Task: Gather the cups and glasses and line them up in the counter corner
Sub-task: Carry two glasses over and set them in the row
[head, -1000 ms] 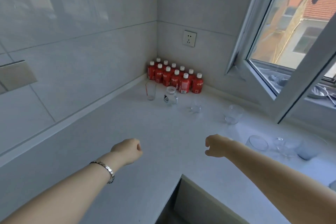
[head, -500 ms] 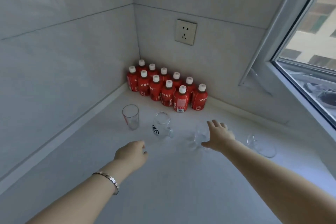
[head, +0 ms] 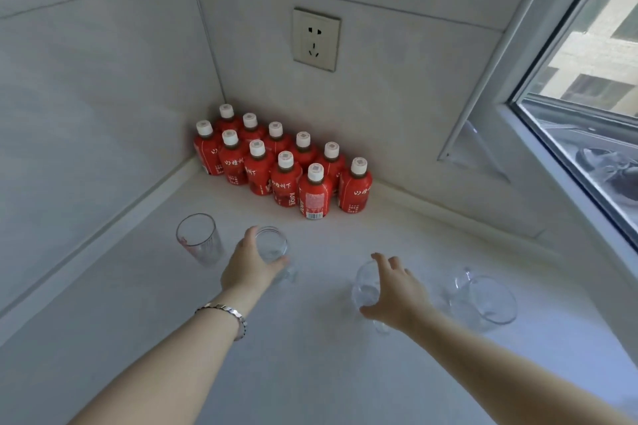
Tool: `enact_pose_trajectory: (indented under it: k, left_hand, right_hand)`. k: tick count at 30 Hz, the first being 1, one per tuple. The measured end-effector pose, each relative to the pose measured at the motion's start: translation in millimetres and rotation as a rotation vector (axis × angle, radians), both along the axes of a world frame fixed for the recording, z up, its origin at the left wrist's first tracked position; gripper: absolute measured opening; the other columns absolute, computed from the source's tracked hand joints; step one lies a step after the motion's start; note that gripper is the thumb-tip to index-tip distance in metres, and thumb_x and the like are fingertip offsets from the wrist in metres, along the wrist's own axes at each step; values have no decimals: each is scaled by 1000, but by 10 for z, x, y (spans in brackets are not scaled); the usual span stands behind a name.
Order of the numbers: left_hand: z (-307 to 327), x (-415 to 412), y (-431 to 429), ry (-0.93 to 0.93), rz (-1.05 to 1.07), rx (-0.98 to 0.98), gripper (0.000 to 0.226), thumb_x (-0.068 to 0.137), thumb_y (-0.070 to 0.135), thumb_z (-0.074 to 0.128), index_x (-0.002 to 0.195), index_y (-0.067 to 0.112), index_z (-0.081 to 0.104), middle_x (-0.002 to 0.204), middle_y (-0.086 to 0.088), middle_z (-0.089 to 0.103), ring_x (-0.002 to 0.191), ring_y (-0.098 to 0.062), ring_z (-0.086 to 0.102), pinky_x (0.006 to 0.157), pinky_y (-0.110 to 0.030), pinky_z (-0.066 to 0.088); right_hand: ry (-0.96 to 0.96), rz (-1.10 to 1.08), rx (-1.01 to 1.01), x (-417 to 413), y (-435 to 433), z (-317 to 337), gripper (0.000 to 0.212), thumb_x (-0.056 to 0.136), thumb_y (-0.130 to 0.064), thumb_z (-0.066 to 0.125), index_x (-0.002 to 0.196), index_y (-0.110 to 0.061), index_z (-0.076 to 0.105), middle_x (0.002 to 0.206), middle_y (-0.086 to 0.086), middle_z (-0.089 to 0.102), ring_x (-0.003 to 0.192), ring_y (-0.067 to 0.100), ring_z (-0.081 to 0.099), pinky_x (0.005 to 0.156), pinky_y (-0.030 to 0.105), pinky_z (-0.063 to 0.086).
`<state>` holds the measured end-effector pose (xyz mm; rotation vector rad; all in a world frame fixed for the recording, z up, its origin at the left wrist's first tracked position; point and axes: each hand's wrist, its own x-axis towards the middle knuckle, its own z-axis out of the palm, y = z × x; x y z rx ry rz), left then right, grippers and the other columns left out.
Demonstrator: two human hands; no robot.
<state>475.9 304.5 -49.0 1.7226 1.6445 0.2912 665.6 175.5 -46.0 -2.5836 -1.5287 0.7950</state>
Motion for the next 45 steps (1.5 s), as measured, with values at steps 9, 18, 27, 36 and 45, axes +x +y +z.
enact_pose_trajectory:
  k: [9,18,27,36,45]
  left_hand:
    - [179,-120,-858,51,37,157,60,66,39,79,115,21,50,118,2,61,100,-22,59,74,-28,41]
    - [593,-669,-2756,-81,352,113,49,62,17,81,97,27,48,97,4,58,84,-16,53,63,-20,38]
    - [916,-2150,-4428,109,525,102,52,60,29,81,106,26,56,94,11,57,88,-14,55,73,-25,42]
    - [923,-4159,-6233,21,869,93,56,44,34,73,96,17,60,92,-3,68,90,-24,63,78,-36,51]
    - [954,-6018,-7413,49,985,38,52,46,31,72,95,19,60,93,0,66,92,-22,63,77,-35,50]
  right_hand:
    - [-5,166,20,140,-762,217,94,70,-50,71,146,-25,21,138,2,41,123,23,48,98,30,41]
    - [23,559,59,-428,-1506,501,97,68,-51,73,146,-28,19,140,1,39,125,25,44,100,34,44]
    - [10,1005,109,-2059,-2243,928,94,69,-48,74,145,-29,21,138,3,40,124,26,47,98,35,46]
    - [17,1296,113,-4389,-3344,987,93,70,-49,72,144,-29,21,137,2,40,124,24,49,97,32,44]
    - [57,1413,35,-6408,-4260,907,92,66,-47,73,143,-29,25,133,1,43,117,23,54,92,29,44]
